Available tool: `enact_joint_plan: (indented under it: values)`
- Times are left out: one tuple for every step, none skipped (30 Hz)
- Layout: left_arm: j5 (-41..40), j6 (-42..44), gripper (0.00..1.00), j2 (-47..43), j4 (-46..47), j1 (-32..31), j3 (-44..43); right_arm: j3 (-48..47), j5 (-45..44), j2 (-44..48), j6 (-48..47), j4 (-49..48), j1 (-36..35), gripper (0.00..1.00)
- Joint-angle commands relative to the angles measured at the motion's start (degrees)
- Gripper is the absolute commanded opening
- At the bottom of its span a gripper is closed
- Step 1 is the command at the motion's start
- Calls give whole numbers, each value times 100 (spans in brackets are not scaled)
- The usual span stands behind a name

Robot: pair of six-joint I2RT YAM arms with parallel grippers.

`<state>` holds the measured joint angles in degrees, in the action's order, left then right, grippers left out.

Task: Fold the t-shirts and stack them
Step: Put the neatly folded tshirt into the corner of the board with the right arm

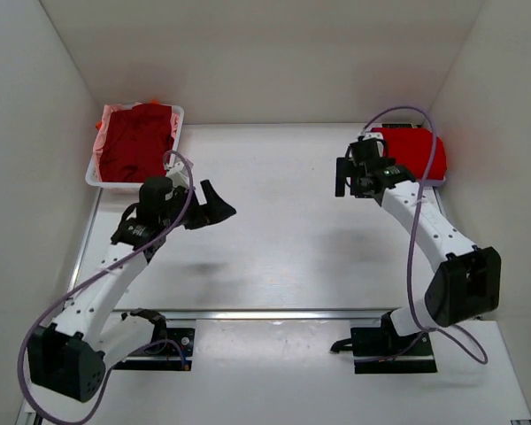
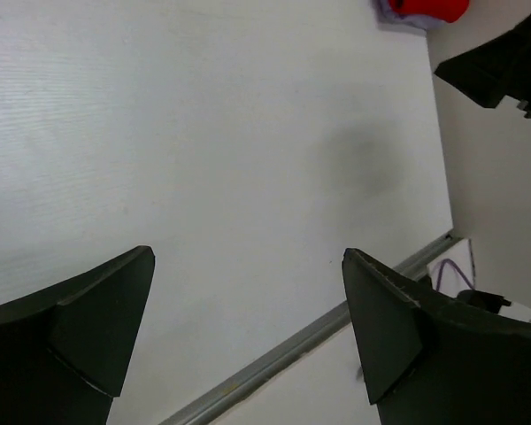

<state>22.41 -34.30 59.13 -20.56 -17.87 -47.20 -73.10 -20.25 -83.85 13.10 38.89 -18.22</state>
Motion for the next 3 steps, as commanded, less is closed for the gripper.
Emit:
enact_joint_plan:
  values:
    - [-474,529,99,106,-772,12,10,278,13,413,377,-409,20,99]
    - [-605,687,99,203,-992,20,-26,435,108,509,377,-461,72,100]
    - [-633,810,98,308,-1029,-6,-87,533,205,571,395,-497,134,99]
